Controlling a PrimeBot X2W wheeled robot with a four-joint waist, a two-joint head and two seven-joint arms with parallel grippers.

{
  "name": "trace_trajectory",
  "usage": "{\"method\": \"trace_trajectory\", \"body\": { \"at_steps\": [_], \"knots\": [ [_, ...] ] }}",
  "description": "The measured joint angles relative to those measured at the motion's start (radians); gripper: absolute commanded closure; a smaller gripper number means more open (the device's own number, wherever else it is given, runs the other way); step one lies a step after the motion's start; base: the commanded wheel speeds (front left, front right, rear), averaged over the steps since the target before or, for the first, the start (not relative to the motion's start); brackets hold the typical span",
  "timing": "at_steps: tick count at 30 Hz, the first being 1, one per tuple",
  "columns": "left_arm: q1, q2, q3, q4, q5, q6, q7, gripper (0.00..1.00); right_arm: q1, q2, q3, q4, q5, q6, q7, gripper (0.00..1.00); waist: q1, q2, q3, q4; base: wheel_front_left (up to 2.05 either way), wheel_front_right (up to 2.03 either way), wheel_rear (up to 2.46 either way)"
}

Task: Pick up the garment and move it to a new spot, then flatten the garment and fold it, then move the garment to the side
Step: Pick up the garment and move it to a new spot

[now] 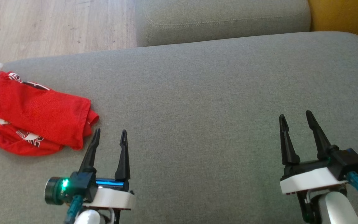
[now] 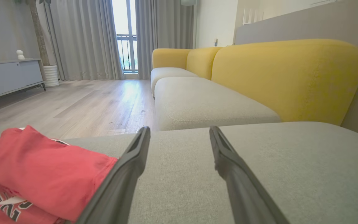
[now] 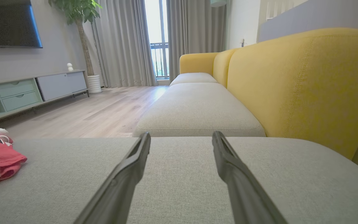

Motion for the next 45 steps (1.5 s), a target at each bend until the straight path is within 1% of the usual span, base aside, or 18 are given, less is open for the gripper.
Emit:
{"method": "trace_trajectory", "body": {
  "at_steps": [3, 7, 8, 13, 14, 17, 22, 29, 35, 39, 45],
  "knots": [
    [0.003, -0.015, 0.017, -0.024, 0.0, -0.016, -0.011, 0.0, 0.0, 0.0, 0.003, 0.017, 0.04, 0.0, -0.011, 0.0, -0.0001, 0.0, 0.0, 0.001, 0.0, 0.0, 0.0],
    [0.014, -0.045, 0.059, -0.055, 0.014, -0.049, -0.022, 0.0, 0.0, 0.0, 0.022, 0.05, 0.116, 0.0, -0.018, 0.0, 0.0, 0.0, 0.0, 0.001, 0.0, 0.0, 0.0],
    [0.014, -0.045, 0.059, -0.055, 0.014, -0.049, -0.022, 0.0, 0.0, 0.0, 0.022, 0.05, 0.116, 0.0, -0.018, 0.0, 0.0, 0.0, 0.0, 0.001, 0.0, 0.0, 0.0],
    [0.053, -0.069, 0.092, -0.048, 0.073, -0.091, -0.034, 0.0, 0.0, 0.0, 0.06, 0.077, 0.194, 0.0, -0.031, 0.0, 0.0, 0.0, -0.002, -0.001, 0.0, 0.0, 0.0],
    [0.066, -0.077, 0.106, -0.029, 0.092, -0.104, -0.04, 0.0, 0.0, -0.001, 0.067, 0.097, 0.202, 0.0, -0.04, 0.0, 0.0, 0.0, -0.004, -0.003, 0.0, 0.0, 0.0],
    [0.074, -0.086, 0.108, 0.016, 0.133, -0.128, -0.05, 0.0, 0.0, -0.001, 0.076, 0.12, 0.189, 0.0, -0.049, 0.0, 0.0, 0.0, -0.009, -0.005, 0.0, 0.0, 0.0],
    [0.081, -0.097, 0.132, 0.039, 0.151, -0.155, -0.051, 0.0, 0.0, -0.001, 0.076, 0.132, 0.181, 0.0, -0.049, 0.0, -0.0001, 0.0, -0.015, -0.003, 0.0, 0.0, 0.0],
    [0.081, -0.109, 0.155, 0.042, 0.162, -0.172, -0.051, 0.0, 0.0, -0.001, 0.077, 0.137, 0.198, 0.0, -0.049, 0.0, -0.0001, 0.0, -0.02, 0.002, 0.0, 0.0, 0.0],
    [0.081, -0.114, 0.165, 0.047, 0.169, -0.175, -0.051, 0.0, 0.0, -0.001, 0.081, 0.137, 0.197, 0.0, -0.049, 0.0, 0.0, 0.0, -0.024, 0.013, 0.0, 0.0, 0.0],
    [0.081, -0.115, 0.169, 0.051, 0.169, -0.174, -0.051, 0.0, 0.0, -0.001, 0.101, 0.138, 0.197, 0.0, -0.049, 0.0, -0.0001, 0.0, -0.029, 0.033, 0.0, 0.0, 0.0],
    [0.086, -0.115, 0.175, 0.062, 0.17, -0.164, -0.051, 0.0, 0.003, -0.002, 0.142, 0.146, 0.199, 0.0, -0.049, 0.0, -0.0001, 0.0, -0.044, 0.085, 0.0, 0.0, 0.0]
  ]
}}
